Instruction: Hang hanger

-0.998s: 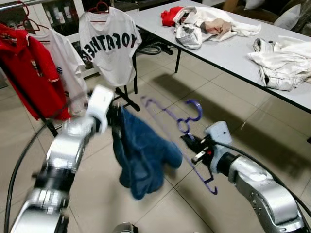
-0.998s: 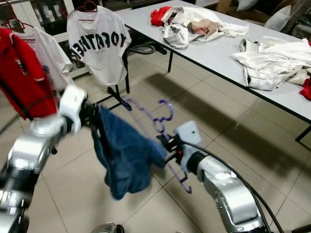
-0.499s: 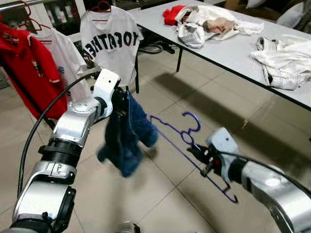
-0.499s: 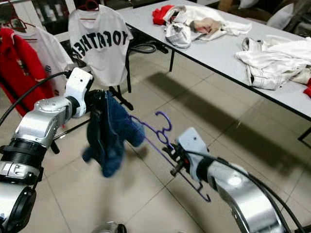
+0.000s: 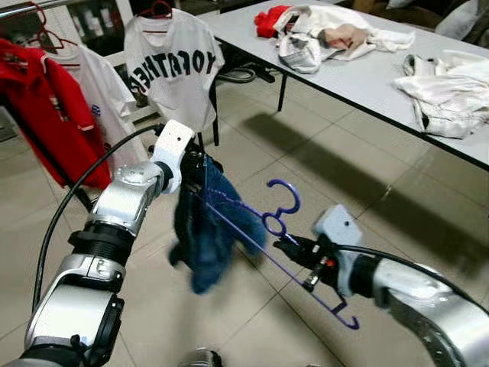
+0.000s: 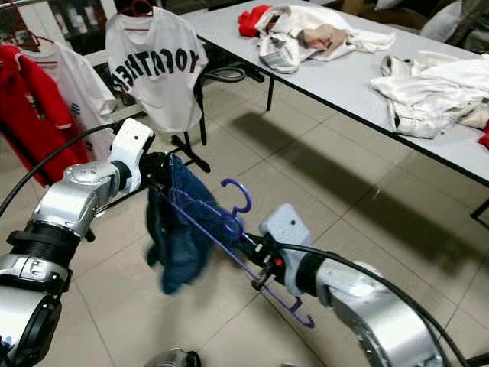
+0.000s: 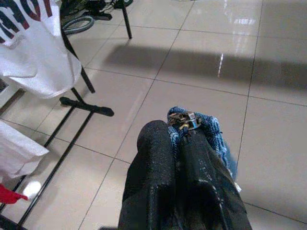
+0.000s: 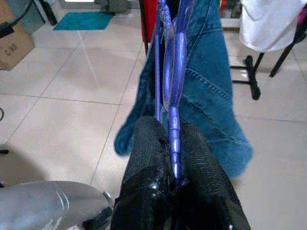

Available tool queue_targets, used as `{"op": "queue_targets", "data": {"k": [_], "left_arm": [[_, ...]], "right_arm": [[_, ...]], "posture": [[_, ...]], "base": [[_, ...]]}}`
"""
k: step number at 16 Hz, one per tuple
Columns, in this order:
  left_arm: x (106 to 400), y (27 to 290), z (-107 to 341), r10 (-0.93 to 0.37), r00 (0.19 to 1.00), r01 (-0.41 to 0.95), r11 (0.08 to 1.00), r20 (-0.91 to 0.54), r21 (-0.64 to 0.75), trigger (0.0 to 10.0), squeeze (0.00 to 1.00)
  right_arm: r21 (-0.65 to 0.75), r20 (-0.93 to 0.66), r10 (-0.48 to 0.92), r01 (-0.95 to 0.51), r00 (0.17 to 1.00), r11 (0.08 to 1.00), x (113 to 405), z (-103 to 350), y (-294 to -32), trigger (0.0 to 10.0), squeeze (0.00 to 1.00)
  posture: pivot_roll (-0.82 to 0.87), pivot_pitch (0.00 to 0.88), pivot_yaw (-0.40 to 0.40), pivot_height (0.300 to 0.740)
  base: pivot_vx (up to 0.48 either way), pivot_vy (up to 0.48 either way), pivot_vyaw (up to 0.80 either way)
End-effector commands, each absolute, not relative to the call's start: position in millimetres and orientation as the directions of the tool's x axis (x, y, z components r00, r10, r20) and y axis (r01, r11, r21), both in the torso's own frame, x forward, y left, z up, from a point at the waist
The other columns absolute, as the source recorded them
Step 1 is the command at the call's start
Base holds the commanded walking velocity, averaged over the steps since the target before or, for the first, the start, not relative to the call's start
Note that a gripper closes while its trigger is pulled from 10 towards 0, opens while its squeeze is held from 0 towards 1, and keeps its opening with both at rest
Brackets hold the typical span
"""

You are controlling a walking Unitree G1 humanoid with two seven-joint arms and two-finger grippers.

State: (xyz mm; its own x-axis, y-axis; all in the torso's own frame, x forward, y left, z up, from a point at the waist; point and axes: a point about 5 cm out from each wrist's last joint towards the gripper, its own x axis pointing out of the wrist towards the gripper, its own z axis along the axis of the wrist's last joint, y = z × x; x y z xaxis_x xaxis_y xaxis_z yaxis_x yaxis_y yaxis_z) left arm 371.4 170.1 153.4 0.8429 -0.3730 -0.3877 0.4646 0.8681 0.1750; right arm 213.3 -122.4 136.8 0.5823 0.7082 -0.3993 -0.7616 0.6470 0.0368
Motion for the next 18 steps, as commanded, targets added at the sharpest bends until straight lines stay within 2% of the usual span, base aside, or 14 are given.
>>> {"op": "queue_targets", "data": {"k": [1,3,7,9,12,14,18], "left_arm": [[376,167,171,-0.390,0.856,0.473,0.855,-0.340,0.212,0.0,0.00],[376,165,174,-0.407,0.852,0.488,0.846,-0.330,0.217,0.0,0.00],[371,161,183,-0.455,0.833,0.528,0.825,-0.314,0.203,0.0,0.00],[368,162,183,-0.460,0.830,0.533,0.821,-0.315,0.204,0.0,0.00],[368,163,183,-0.436,0.843,0.508,0.838,-0.315,0.201,0.0,0.00],[369,166,181,-0.422,0.848,0.497,0.843,-0.320,0.204,0.0,0.00],[365,167,183,-0.428,0.843,0.504,0.839,-0.326,0.203,0.0,0.00]], "right_arm": [[0.047,-0.415,0.706,-0.761,0.574,0.647,214,134,-120,10.0,0.00],[0.054,-0.450,0.690,-0.753,0.568,0.655,214,129,-118,10.0,0.00],[-0.016,-0.510,0.550,-0.646,0.662,0.763,228,123,-137,10.0,0.00],[0.009,-0.423,0.592,-0.651,0.686,0.759,229,140,-139,10.0,0.00],[0.063,-0.341,0.702,-0.730,0.625,0.680,220,154,-131,10.0,0.00],[0.070,-0.339,0.718,-0.745,0.608,0.664,218,155,-128,10.0,0.00],[0.077,-0.398,0.629,-0.659,0.668,0.748,226,144,-135,10.0,0.00]], "posture": [[-0.07,0.036,0.069,0.740],[-0.06,0.034,0.068,0.740],[-0.05,0.026,0.063,0.740],[-0.05,0.025,0.057,0.740],[-0.05,0.024,0.046,0.740],[-0.05,0.026,0.043,0.740],[-0.05,0.036,0.046,0.740]], "base": [[0.000,0.000,0.00],[0.000,0.000,0.00],[0.000,0.000,0.00],[0.000,0.000,0.00],[0.000,0.000,0.00],[0.000,0.000,0.00],[0.000,0.000,0.00]]}}
